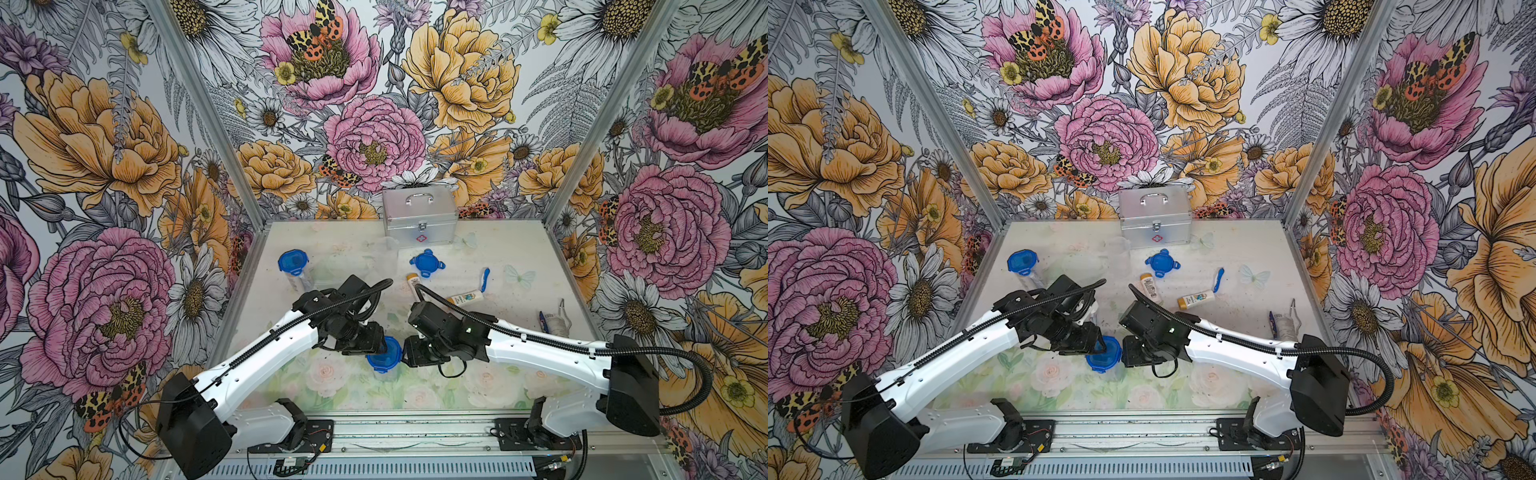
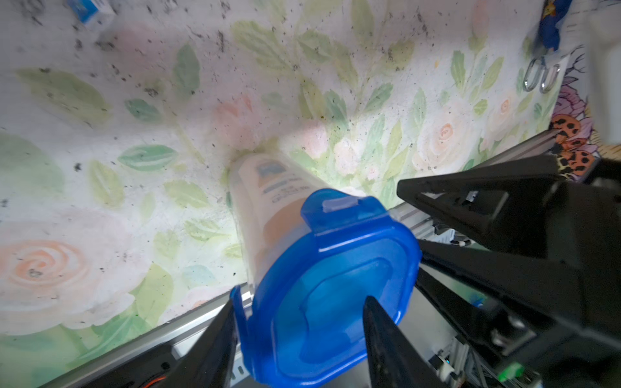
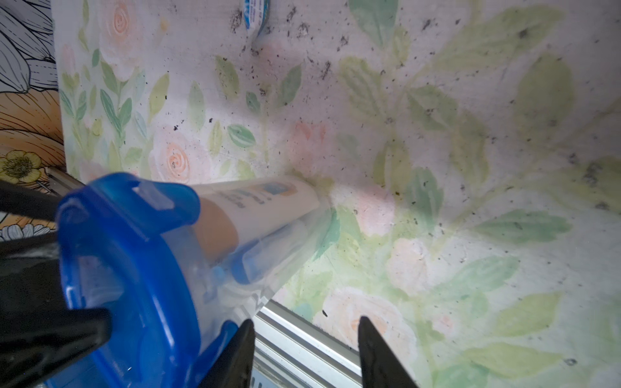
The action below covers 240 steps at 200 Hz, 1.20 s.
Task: Pack away toiletry kits
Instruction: Close the fastener on the container.
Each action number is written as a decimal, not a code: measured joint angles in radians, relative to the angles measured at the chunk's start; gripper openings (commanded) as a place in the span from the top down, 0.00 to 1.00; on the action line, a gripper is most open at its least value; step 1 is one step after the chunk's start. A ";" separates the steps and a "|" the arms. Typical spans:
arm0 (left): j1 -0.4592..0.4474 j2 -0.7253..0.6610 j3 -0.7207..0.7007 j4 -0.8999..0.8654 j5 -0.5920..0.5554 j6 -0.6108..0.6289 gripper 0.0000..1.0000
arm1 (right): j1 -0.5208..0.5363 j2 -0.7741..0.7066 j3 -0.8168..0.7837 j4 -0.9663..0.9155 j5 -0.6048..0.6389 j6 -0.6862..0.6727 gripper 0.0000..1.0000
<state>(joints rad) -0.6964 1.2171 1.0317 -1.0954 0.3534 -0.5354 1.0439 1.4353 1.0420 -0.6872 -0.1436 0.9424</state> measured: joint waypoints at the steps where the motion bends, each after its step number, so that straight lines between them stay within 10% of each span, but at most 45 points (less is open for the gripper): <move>1: 0.000 0.000 0.000 0.000 0.000 -0.001 0.43 | 0.000 0.000 0.000 0.000 0.000 0.000 0.50; 89: 0.000 -0.006 -0.030 0.051 0.034 -0.069 0.42 | -0.016 0.000 -0.024 0.014 0.000 0.003 0.50; 240: -0.060 -0.003 0.026 0.015 -0.059 -0.073 0.01 | -0.083 -0.100 -0.095 0.067 -0.018 0.011 0.38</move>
<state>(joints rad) -0.7567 1.2140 1.0576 -1.0801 0.2943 -0.6086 0.9611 1.3354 0.9466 -0.6201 -0.1619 0.9535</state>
